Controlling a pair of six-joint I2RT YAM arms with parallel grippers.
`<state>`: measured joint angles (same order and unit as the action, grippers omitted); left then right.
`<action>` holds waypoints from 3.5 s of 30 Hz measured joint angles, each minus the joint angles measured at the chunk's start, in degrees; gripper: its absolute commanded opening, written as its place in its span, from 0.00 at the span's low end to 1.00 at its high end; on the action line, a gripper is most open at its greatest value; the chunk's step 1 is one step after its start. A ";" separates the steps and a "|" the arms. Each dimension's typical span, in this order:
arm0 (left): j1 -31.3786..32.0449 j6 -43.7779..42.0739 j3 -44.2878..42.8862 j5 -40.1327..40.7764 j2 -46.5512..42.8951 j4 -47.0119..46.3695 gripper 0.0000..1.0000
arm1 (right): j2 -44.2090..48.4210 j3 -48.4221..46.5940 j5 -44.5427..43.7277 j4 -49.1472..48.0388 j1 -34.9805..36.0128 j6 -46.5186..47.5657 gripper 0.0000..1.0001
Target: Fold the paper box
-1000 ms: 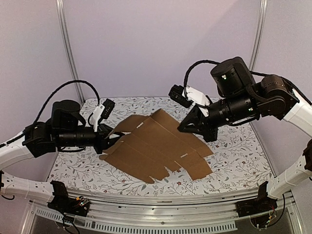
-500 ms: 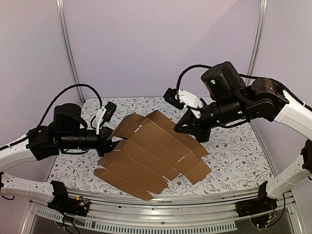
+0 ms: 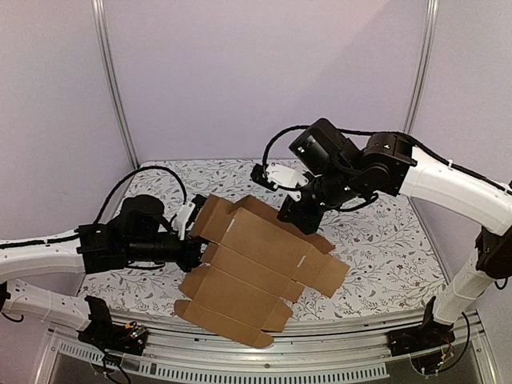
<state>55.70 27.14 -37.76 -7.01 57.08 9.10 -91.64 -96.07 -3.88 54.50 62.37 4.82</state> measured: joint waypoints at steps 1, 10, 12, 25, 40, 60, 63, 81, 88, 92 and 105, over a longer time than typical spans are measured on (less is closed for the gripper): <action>0.00 0.55 0.85 0.02 1.51 -1.40 0.00 | -0.79 -0.15 -0.22 0.13 -0.11 0.37 0.00; 0.00 3.58 4.17 2.27 12.57 -12.94 0.00 | -7.72 -2.34 -6.03 2.03 -0.94 6.08 0.00; 0.00 4.28 4.31 3.50 14.23 -14.45 0.00 | -8.96 -2.73 -7.61 2.03 -1.18 7.65 0.00; 0.00 7.41 4.94 16.06 18.84 -14.97 0.00 | -15.65 -2.99 -12.11 -1.16 -2.03 16.09 0.00; 0.00 2.80 9.03 20.74 17.90 -15.50 0.00 | -18.38 0.55 -15.91 -9.60 -0.09 21.66 0.00; 0.00 5.40 17.05 21.03 12.52 -21.24 0.00 | -19.34 8.79 -32.94 -25.18 7.54 24.26 0.00; 0.00 5.42 17.03 21.70 10.38 -19.15 0.00 | -19.34 10.54 -35.08 -26.71 8.39 24.79 0.00; -1.55 -1.92 22.58 21.05 -9.46 -11.06 0.05 | -18.34 24.02 -42.07 -38.91 14.78 29.11 0.00; -4.17 -1.40 25.62 14.27 -10.51 -13.33 0.01 | -14.56 27.34 -42.56 -43.45 15.58 30.73 0.00; -4.39 -0.48 25.66 12.68 -10.36 -13.38 0.02 | -13.46 29.64 -43.08 -46.80 16.55 32.37 0.00; -4.90 1.62 27.47 6.27 -7.76 -20.37 0.00 | -13.16 37.40 -51.56 -66.49 19.76 42.56 0.00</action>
<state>50.81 28.75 -10.28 -0.73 49.32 -11.27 -104.79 -58.67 -55.44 -11.99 82.13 47.37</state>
